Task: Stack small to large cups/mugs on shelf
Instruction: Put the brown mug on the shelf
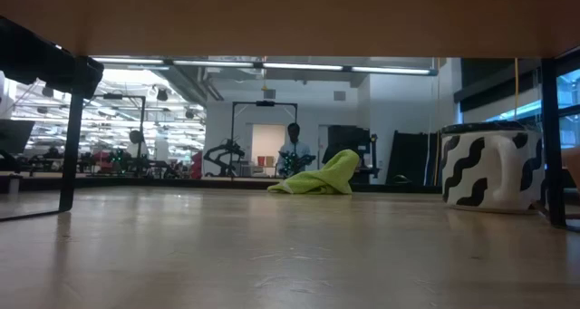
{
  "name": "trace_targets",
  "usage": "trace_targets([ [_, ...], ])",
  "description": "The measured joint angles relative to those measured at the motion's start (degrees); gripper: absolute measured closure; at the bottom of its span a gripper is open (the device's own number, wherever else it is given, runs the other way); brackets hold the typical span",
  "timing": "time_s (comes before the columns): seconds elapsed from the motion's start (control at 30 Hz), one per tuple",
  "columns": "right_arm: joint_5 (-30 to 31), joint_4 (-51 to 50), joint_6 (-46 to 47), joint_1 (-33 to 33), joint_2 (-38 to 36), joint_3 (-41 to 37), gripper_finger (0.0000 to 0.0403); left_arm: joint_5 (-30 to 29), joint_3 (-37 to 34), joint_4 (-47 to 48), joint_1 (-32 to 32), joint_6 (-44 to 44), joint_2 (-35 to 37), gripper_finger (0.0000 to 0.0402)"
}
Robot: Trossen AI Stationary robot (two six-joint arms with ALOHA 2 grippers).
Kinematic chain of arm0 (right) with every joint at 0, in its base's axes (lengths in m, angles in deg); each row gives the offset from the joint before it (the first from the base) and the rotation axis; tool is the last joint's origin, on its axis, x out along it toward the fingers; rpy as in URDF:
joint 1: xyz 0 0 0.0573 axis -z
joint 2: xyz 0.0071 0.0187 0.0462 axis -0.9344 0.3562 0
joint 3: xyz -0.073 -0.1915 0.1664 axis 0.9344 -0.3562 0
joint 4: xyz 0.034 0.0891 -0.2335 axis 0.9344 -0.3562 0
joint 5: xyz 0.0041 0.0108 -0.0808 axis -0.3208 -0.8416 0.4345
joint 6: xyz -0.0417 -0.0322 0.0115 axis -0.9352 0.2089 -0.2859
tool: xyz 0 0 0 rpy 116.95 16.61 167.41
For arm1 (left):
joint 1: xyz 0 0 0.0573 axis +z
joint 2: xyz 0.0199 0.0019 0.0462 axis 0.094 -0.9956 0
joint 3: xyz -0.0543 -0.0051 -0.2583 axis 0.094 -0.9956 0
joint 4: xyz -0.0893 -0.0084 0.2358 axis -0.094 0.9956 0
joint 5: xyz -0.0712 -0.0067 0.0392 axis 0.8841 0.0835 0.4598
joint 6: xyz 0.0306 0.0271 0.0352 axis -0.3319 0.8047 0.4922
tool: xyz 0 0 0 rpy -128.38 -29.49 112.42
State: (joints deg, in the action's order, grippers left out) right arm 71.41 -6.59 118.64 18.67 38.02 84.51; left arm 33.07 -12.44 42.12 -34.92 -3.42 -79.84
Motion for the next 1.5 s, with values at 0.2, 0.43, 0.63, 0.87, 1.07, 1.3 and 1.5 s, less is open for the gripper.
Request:
trace_targets([
  [0.2,1.7,0.2,0.3,0.0,0.0,0.0,0.0333,0.0,0.0,0.0,0.0,0.0,0.0,0.0332],
  [0.43,1.8,-0.1,0.1,0.0,0.0,0.0,0.0372,0.0,0.0,0.0,0.0,0.0,0.0,0.0332],
  [0.63,1.8,-1.8,0.0,0.0,-0.1,0.1,0.0369,0.0,0.0,0.0,0.0,0.0,0.0,0.0332],
  [0.87,4.2,-21.6,-0.3,0.0,-5.0,10.6,0.0376,0.0,0.0,0.0,0.0,0.0,0.0,0.0332],
  [1.07,2.1,-35.8,-1.3,-0.1,-6.8,21.4,0.0373,0.0,0.0,0.0,0.0,0.0,0.0,0.0332],
  [1.3,3.6,-50.3,-3.0,-0.1,-4.9,36.5,0.0372,0.0,0.0,0.0,0.0,0.0,0.0,0.0332],
  [1.5,10.9,-49.7,-6.8,1.5,-3.9,42.3,0.0374,0.0,0.0,0.0,0.0,0.0,0.0,0.0332],
])
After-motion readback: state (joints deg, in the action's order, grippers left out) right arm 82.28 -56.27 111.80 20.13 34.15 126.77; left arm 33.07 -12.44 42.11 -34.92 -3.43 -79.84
